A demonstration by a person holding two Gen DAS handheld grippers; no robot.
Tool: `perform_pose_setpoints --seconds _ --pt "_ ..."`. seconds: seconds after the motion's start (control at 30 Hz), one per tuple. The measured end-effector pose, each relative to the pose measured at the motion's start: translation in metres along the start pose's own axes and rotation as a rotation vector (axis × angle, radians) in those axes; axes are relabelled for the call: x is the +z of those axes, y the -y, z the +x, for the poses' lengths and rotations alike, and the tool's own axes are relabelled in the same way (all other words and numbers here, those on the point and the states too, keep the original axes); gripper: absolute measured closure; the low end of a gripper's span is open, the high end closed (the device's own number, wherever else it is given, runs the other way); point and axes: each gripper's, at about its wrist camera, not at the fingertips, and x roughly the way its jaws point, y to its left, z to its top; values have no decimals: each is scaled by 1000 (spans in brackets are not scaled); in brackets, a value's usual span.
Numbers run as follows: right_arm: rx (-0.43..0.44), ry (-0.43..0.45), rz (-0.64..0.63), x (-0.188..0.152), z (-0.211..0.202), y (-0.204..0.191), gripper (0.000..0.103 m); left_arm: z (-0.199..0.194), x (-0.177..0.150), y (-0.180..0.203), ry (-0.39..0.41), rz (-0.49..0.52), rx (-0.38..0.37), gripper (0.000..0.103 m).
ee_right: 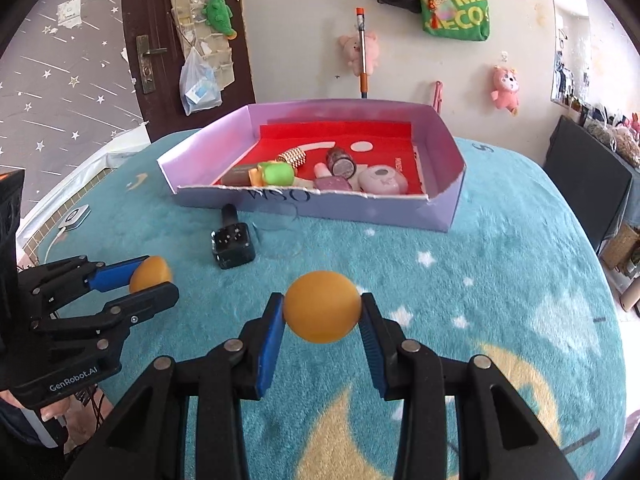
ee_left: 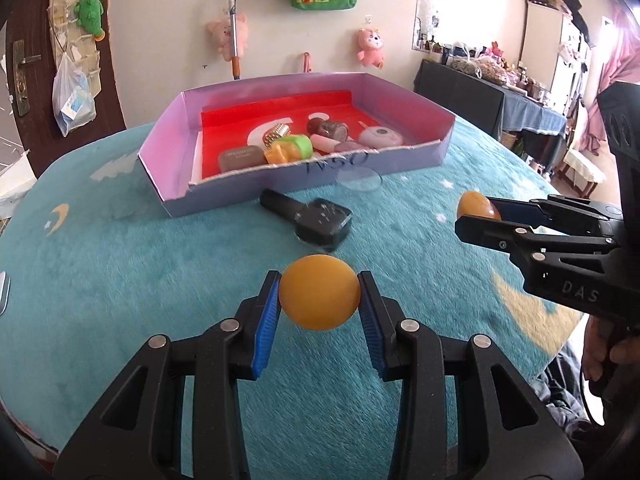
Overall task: Organize rigid objects
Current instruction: 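Close the left tool on one orange sponge while the right tool grasps the other sponge, then lift both held orange sponges up off the blanket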
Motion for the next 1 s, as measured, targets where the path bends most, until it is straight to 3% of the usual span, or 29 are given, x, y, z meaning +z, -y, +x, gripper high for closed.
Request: perform_pose_setpoints --seconds 0.37,1.0 --pt "-13 -17 24 -21 2 7 63 6 -19 13 -3 21 -9 67" --pt "-11 -24 16 -23 5 5 63 6 -24 17 -6 28 -5 67"
